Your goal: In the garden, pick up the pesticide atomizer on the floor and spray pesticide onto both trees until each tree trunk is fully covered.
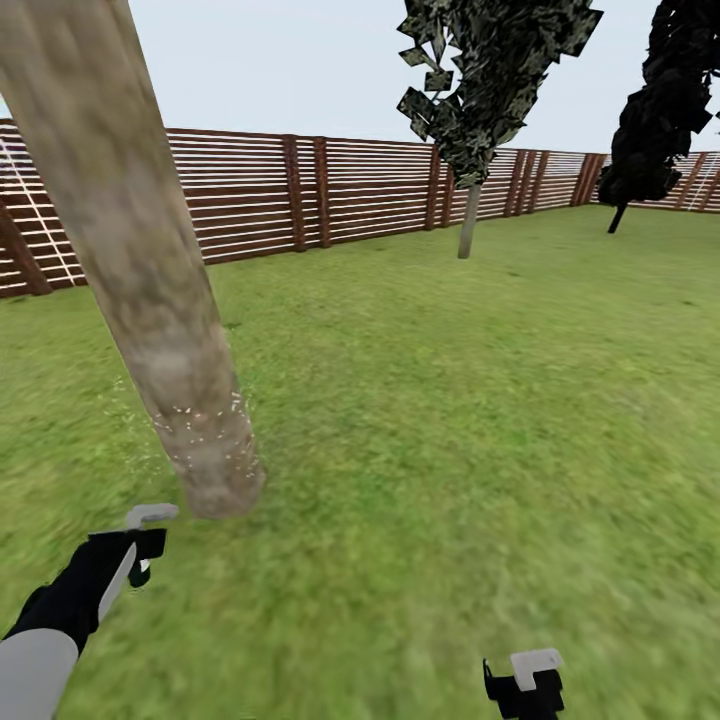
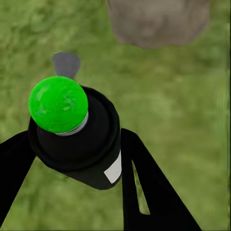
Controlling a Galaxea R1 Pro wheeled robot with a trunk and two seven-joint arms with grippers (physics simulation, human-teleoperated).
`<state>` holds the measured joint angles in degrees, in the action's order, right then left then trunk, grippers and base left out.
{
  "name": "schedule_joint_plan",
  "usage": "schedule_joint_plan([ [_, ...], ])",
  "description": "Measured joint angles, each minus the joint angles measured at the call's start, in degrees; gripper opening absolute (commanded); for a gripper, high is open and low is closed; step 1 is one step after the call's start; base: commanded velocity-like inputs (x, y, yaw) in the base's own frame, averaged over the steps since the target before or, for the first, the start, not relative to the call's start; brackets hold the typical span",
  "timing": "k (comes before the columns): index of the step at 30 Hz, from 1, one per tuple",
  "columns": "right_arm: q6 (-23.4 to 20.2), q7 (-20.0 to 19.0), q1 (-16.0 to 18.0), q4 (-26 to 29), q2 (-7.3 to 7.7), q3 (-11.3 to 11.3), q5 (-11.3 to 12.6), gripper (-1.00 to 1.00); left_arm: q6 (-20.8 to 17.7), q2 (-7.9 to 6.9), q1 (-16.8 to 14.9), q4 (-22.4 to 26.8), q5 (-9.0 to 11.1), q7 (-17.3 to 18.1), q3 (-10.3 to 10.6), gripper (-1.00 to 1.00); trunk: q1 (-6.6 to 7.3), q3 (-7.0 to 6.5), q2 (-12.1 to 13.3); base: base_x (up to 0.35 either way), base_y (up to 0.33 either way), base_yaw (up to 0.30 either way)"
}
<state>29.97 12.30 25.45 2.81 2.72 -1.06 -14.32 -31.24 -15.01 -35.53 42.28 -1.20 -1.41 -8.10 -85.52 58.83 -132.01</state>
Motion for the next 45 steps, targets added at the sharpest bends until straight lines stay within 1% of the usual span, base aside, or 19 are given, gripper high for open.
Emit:
schedule_joint_plan([
  [2,0.0,0.0,0.0,0.0,0.0,0.01,0.0,1.0,0.85,1.29,0.03,-0.01,-0.06,-0.03,0.17,-1.0,0.0,0.0,0.0,0.087,-0.236,0.024],
  [4,0.0,0.0,0.01,0.0,0.0,0.01,-0.01,1.0,0.74,1.77,0.02,-0.01,-0.27,-0.01,0.19,-1.0,0.0,0.0,0.0,0.094,-0.254,0.003],
  [6,0.0,0.0,-0.01,0.0,0.02,0.01,-0.01,1.0,0.5,1.88,0.02,-0.01,-0.34,0.06,0.19,-1.0,0.0,0.0,0.0,0.095,-0.256,0.001],
  [21,0.0,0.0,-0.01,0.0,0.0,0.01,-0.01,1.0,0.48,1.74,0.02,0.61,-0.37,-0.01,-0.33,-1.0,0.0,0.0,0.0,0.017,-0.268,0.0],
  [26,0.0,0.0,0.0,0.0,0.0,0.01,-0.01,1.0,0.48,1.44,0.02,0.61,-0.2,-2.0,-0.34,-1.0,0.0,0.0,0.0,0.005,-0.269,0.212],
  [33,0.0,-0.01,-0.01,0.0,0.0,0.03,-0.01,1.0,0.48,1.65,0.02,0.55,-0.07,-2.18,-0.42,-1.0,0.0,0.0,0.0,0.182,-0.234,0.264],
  [43,0.0,-0.06,0.0,0.0,-0.02,0.01,-0.01,1.0,0.57,1.65,0.02,0.34,0.0,-2.2,-0.33,-1.0,0.0,0.0,0.0,0.279,-0.144,0.019],
  [45,0.0,-0.05,0.01,0.0,-0.01,0.01,0.0,1.0,0.49,1.3,0.02,0.35,-0.12,-2.27,-0.38,-1.0,0.0,0.0,0.0,0.289,-0.132,0.219],
])
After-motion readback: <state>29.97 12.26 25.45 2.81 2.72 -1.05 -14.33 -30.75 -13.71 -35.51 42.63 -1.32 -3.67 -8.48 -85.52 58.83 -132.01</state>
